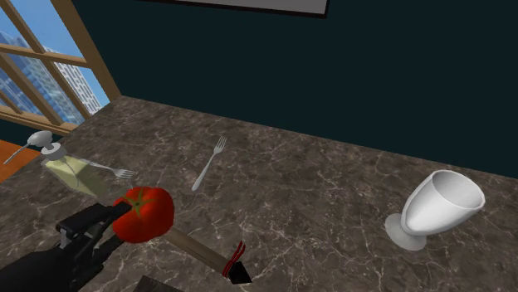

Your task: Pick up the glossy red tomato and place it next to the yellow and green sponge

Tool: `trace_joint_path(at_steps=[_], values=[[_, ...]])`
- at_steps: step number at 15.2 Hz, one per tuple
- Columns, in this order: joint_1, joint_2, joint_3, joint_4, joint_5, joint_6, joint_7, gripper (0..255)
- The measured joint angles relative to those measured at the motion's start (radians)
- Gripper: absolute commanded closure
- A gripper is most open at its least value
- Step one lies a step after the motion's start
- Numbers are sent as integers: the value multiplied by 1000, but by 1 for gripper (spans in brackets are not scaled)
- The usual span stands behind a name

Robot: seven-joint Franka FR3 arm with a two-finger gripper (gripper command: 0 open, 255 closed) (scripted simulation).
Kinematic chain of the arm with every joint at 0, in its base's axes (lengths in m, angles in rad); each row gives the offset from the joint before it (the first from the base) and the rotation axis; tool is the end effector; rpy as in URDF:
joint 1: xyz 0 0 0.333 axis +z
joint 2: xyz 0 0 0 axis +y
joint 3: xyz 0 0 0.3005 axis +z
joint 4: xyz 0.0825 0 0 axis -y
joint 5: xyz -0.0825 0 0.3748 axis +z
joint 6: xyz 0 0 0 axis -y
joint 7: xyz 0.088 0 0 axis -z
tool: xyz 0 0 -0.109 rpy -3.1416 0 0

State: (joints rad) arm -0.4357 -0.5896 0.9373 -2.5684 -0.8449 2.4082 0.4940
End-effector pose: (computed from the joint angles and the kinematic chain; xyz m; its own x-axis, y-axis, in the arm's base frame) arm 0.3828 0.1974 0.4013 0.7439 0.6409 0.1892 0.1978 -0.4815 0.8538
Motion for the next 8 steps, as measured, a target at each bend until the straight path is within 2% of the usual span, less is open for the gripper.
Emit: trace_joint_path(at_steps=[1,5,8], values=[[15,2,15,17,23,-31,-4,255],[-6,61,153,125,68,-154,31,255],[-50,105,271,212,89,-244,57,255]])
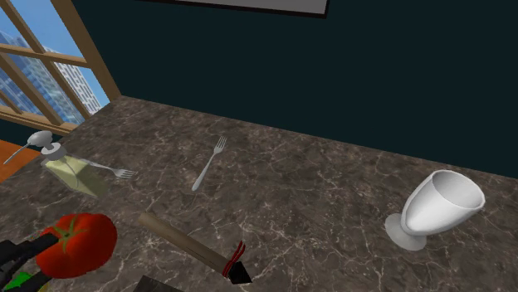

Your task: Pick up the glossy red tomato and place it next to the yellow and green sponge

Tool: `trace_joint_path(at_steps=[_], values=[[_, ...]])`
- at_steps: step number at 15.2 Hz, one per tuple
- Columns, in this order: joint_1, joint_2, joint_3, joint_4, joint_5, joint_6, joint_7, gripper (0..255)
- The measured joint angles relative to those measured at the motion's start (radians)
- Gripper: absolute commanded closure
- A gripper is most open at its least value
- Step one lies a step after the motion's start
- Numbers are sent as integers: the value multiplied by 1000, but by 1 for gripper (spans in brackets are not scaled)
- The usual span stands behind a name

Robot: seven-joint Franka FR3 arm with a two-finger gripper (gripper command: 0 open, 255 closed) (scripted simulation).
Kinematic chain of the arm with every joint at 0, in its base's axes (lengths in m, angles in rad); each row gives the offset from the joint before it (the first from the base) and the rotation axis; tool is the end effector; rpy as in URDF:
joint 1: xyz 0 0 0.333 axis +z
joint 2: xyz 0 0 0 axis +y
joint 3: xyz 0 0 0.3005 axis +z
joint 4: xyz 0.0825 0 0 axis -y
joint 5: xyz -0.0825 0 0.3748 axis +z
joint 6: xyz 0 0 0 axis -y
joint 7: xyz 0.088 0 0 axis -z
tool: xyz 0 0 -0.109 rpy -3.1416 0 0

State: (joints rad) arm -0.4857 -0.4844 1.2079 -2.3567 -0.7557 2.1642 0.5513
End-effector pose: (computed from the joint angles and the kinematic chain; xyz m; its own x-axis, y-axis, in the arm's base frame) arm 0.3674 0.3013 0.4048 0.7443 0.6407 0.1882 0.1983 -0.4811 0.8539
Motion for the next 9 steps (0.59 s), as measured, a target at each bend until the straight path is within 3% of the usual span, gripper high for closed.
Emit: trace_joint_path(at_steps=[3,7,9], values=[[-93,43,154,97,11,-83,27,255],[-295,38,419,249,66,-172,32,255],[-366,3,510,311,111,-198,21,255]])
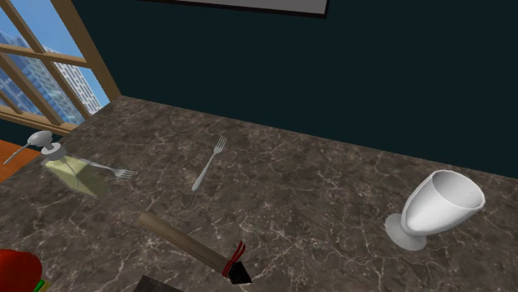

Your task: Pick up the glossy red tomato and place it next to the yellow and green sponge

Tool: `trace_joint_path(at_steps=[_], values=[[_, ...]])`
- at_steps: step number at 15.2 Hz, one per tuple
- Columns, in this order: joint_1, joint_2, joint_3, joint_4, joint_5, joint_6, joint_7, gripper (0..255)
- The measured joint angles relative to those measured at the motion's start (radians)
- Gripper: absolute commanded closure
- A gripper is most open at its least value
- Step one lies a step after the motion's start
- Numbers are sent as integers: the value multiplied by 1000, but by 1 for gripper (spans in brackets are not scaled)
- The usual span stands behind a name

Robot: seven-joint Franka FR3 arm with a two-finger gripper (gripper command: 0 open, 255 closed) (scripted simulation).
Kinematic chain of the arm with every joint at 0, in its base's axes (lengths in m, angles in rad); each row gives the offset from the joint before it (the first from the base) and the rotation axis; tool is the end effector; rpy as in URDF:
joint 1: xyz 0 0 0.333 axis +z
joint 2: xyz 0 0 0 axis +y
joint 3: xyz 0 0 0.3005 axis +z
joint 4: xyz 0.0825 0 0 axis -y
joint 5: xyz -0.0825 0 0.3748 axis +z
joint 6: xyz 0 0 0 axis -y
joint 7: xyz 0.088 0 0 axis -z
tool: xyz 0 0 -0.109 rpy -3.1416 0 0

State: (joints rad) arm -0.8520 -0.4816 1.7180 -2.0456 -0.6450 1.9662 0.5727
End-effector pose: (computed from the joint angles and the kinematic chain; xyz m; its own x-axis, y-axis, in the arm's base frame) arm 0.3524 0.4155 0.4023 0.7441 0.6403 0.1907 0.1955 -0.4816 0.8543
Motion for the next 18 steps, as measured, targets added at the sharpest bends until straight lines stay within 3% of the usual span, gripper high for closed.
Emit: trace_joint_path(at_steps=[4,7,13,18], values=[[-138,-96,147,166,100,-61,-49,255],[-214,-173,228,301,171,-123,-78,255],[-405,-367,365,672,303,-279,-150,255],[-431,-410,393,704,328,-277,-135,255]])
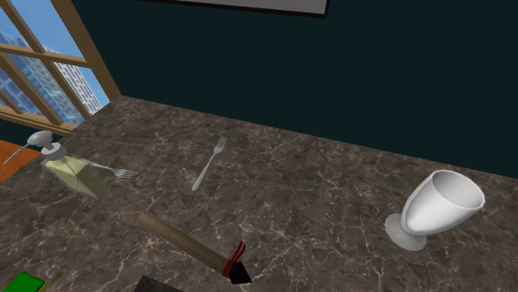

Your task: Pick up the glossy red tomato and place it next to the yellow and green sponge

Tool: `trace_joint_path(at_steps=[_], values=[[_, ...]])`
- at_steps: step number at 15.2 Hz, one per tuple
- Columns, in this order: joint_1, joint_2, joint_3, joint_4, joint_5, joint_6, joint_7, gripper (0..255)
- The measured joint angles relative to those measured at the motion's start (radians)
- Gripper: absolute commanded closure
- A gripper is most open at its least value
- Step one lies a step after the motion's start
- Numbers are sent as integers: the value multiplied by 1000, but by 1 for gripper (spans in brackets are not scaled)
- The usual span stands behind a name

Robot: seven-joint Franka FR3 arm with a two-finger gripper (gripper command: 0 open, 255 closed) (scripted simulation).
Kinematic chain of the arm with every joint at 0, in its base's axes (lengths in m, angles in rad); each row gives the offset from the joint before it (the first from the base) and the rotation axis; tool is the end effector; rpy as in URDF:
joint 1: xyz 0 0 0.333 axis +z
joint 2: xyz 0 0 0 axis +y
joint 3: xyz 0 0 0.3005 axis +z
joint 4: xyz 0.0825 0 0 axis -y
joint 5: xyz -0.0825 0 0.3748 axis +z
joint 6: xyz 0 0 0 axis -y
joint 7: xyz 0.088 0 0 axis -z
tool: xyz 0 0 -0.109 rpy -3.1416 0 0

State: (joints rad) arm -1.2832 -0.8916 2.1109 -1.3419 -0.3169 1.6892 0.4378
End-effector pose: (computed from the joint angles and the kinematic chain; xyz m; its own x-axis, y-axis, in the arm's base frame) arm 0.3320 0.5885 0.3843 0.7447 0.6402 0.1886 0.1981 -0.4818 0.8536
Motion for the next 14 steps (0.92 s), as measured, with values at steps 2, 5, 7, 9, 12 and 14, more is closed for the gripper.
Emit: trace_joint_path(at_steps=[2,5,7,9,12,14], values=[[-5,-13,8,-3,6,10,11,255],[-6,-28,18,-15,14,26,29,255],[-5,-35,24,-32,17,42,42,255],[-6,-45,31,-40,22,54,53,255],[-16,-66,43,-42,31,71,68,255],[-13,-73,49,-57,34,84,81,255]])
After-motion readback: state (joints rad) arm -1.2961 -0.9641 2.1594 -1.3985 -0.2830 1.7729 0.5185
